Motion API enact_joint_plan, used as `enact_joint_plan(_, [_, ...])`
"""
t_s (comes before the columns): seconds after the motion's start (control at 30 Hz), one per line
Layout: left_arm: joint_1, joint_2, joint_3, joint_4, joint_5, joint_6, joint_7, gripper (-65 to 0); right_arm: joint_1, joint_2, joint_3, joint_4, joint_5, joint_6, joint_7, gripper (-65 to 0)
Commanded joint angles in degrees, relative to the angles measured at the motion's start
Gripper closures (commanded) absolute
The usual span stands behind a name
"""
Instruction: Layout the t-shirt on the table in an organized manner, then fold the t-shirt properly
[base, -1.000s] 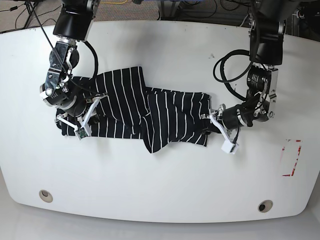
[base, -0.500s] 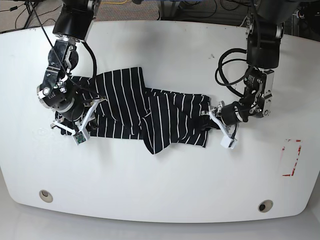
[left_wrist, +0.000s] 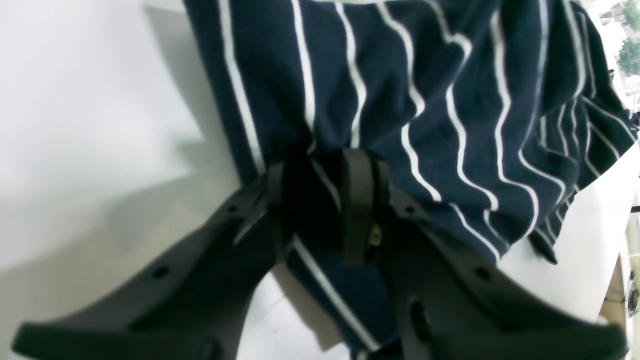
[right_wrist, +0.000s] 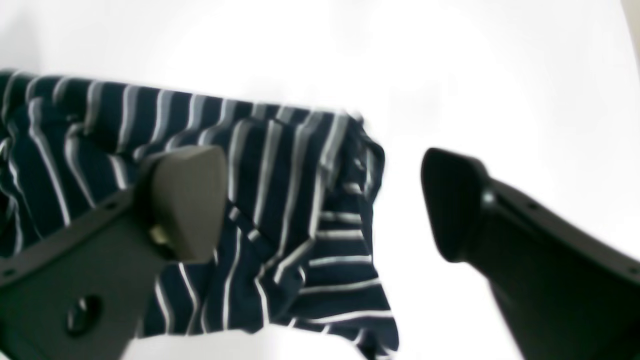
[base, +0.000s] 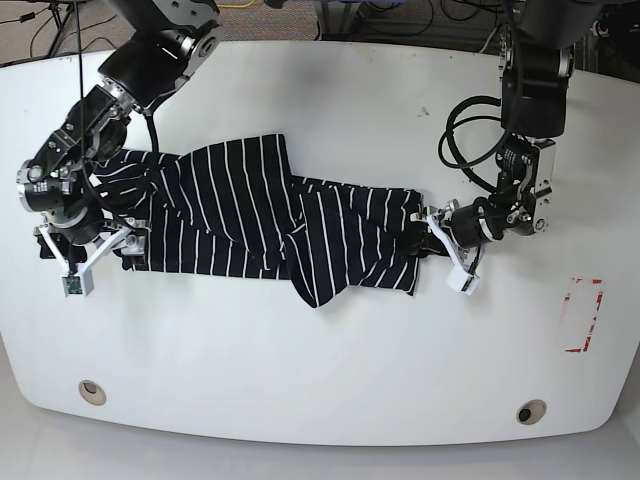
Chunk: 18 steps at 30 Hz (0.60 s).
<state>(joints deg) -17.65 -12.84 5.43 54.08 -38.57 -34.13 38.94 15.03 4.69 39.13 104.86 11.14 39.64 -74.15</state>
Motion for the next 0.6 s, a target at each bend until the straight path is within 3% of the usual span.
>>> enact_joint_plan(0.0, [-0.33, -2.41, -0.11, -0.15, 4.24, 2.09, 2.78, -12.8, 2.34, 2.30, 3.46, -3.80, 7.81, 0.36, -1.59, -63.6])
enact_joint_plan(0.27, [-0.42, -4.35, -0.11, -0.15, 4.24, 2.09, 2.78, -12.8, 3.39, 9.07, 9.96, -20.16, 21.35, 0.36, -3.34, -63.4])
enact_joint_plan(0.57, [-0.24, -5.40, -0.11, 0.29, 3.97, 2.00, 3.04, -12.8, 3.13, 15.40, 10.84, -36.16, 22.67, 0.36, 2.28, -63.4])
